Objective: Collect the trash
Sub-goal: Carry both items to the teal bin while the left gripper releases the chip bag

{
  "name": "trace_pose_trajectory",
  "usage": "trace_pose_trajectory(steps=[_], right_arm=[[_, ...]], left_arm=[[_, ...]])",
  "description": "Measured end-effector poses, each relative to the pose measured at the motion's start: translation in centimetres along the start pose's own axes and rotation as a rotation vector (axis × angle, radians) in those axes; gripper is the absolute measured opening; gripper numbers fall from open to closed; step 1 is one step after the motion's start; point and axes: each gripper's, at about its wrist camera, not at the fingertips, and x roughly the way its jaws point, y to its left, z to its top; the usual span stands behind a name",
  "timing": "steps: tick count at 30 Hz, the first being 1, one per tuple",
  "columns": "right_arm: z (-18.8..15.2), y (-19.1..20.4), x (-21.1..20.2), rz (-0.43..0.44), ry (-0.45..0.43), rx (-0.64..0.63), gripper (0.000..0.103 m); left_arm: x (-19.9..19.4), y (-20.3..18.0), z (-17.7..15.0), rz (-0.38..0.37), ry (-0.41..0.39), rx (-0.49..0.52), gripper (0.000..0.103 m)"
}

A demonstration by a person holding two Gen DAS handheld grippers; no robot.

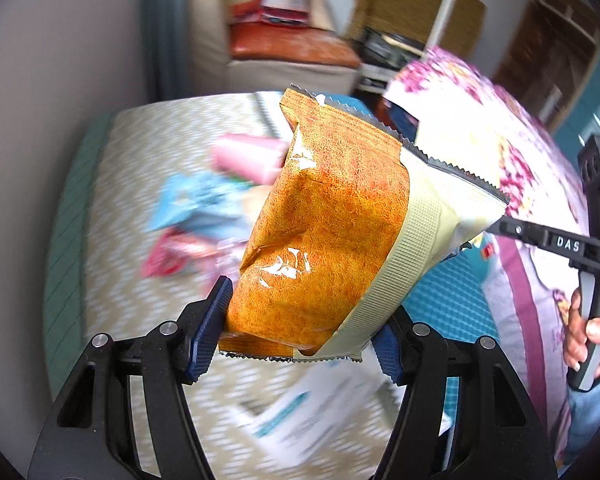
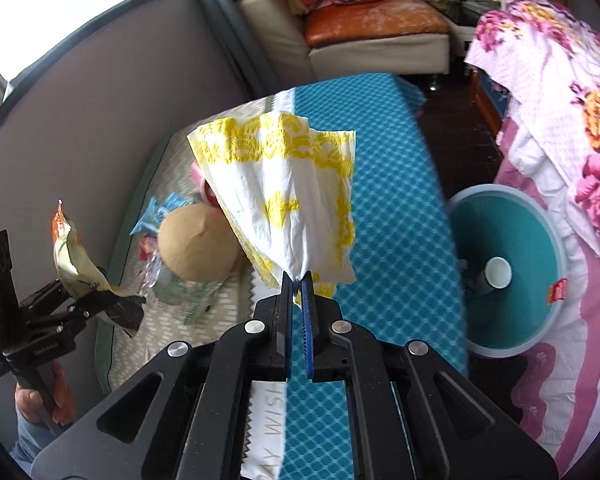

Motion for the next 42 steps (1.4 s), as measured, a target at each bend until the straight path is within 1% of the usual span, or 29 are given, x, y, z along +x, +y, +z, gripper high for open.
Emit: trace_pose_trajectory(steps=[3, 7, 10, 11, 18, 23, 30, 33, 35, 36, 37, 38, 39, 40, 42], right_arm=[[0.0, -3.2, -1.2, -0.023, -0.022, 0.049, 0.004], [-0.4, -7.9, -2.8, -0.063, -0.047, 0.114, 0.004], [-0.6, -10.6, -3.8, -0.082, -0.063, 0.148, 0.004], [-0.7, -12.0, -4.3, -0.089, -0.072, 0.164, 0.004], [-0.7, -17.2, -5.5, -0.097, -0.096, 0.226, 0.004], [-1.1, -19.9, -5.3, -0.095, -0.085, 0.265, 0.004], [-1.3, -22.8, -5.4, -0.106, -0.071, 0.304, 0.004], [-1.2, -23.7, -5.6, -0.113, -0.073, 0.311, 0.004], [-1.1, -23.9, -5.7, -0.117, -0.072, 0.314, 0.004], [-1.0, -24.1, -5.7, -0.119, -0.072, 0.316, 0.004], [-1.0, -24.2, -5.8, -0.121, -0.073, 0.317, 0.004], [-0.9, -24.4, -5.8, -0.122, -0.073, 0.318, 0.004], [-0.8, -24.5, -5.8, -0.123, -0.074, 0.321, 0.004], [-0.8, -24.6, -5.8, -0.123, -0.074, 0.322, 0.004], [-0.6, -24.7, -5.6, -0.124, -0.07, 0.323, 0.004]], left_arm=[[2.4, -4.3, 1.3, -0.027, 0.043, 0.075, 0.066], [5.3, -8.9, 2.6, -0.057, 0.088, 0.13, 0.066], [7.6, -12.2, 3.8, -0.063, 0.115, 0.167, 0.066], [8.2, -12.8, 4.2, -0.069, 0.125, 0.171, 0.066], [13.2, -18.5, 7.0, -0.09, 0.184, 0.19, 0.066], [16.8, -22.3, 7.8, -0.101, 0.22, 0.215, 0.066], [20.5, -26.1, 8.4, -0.12, 0.252, 0.245, 0.066], [21.3, -27.3, 8.8, -0.132, 0.254, 0.264, 0.067], [21.6, -27.8, 9.0, -0.147, 0.251, 0.268, 0.069], [21.7, -28.1, 9.0, -0.15, 0.249, 0.269, 0.074], [21.8, -28.2, 9.1, -0.145, 0.243, 0.271, 0.082], [21.8, -28.3, 9.0, -0.135, 0.233, 0.273, 0.086], [21.8, -28.3, 9.0, -0.128, 0.226, 0.273, 0.092], [21.8, -28.2, 8.9, -0.127, 0.223, 0.271, 0.094], [21.9, -27.9, 8.8, -0.127, 0.23, 0.267, 0.094]])
